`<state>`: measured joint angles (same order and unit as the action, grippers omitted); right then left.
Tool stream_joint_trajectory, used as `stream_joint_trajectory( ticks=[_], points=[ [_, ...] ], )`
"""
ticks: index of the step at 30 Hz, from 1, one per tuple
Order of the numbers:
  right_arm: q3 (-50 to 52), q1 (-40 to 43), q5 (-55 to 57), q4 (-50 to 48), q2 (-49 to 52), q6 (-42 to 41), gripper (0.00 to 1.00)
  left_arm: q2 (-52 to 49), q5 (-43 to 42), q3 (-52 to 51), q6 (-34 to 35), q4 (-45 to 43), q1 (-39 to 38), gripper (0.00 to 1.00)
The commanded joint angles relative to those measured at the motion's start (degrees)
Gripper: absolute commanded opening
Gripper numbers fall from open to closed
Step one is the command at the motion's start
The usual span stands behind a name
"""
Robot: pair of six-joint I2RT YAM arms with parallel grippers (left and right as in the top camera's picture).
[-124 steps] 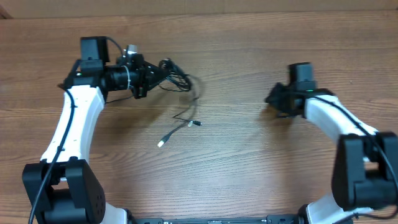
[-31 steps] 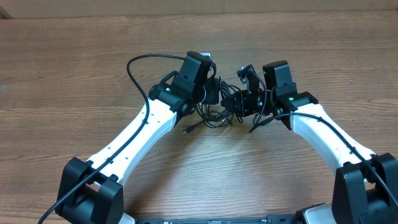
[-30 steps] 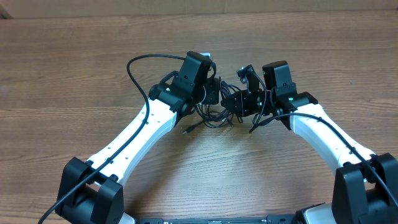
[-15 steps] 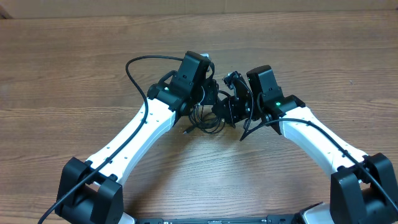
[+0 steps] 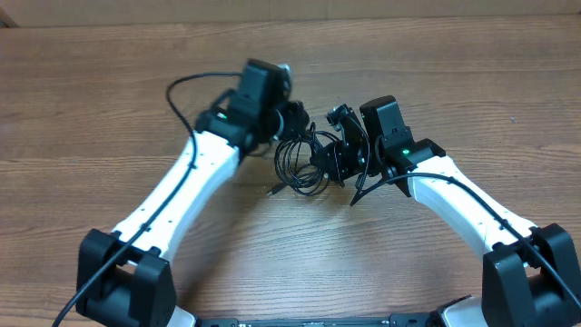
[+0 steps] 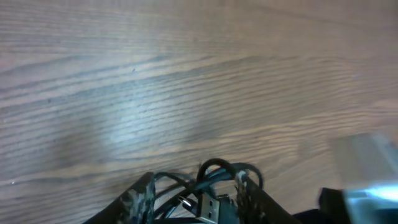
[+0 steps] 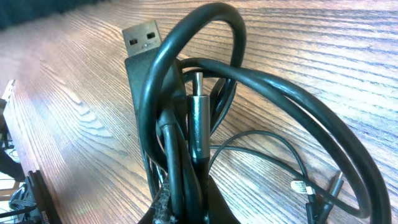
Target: Untangle cables
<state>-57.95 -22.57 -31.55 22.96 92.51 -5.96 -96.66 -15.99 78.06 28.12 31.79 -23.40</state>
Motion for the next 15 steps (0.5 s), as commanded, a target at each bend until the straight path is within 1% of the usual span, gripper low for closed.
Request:
stream_joint_trajectory(
  ticks=[1, 6, 9, 15],
  points=[
    [-0.31, -0.2, 0.04, -0.33, -1.75, 0.46, 0.04, -0.35, -9.66, 1.6, -1.33, 1.05, 1.92, 0.41],
    [-0.31, -0.2, 0.24, -0.28, -1.75, 0.46, 0.04, -0.37, -9.57, 1.6, -2.19, 3.56, 1.16, 0.43],
    [-0.31, -0.2, 1.97, -0.04, -1.75, 0.46, 0.04, -0.37, -9.6, 1.6, -2.45, 3.63, 0.07, 0.46],
    [-0.31, -0.2, 1.99, 0.76, -1.75, 0.46, 0.04, -0.39, -9.44, 1.6, -2.4, 3.63, -0.79, 0.47]
  ],
)
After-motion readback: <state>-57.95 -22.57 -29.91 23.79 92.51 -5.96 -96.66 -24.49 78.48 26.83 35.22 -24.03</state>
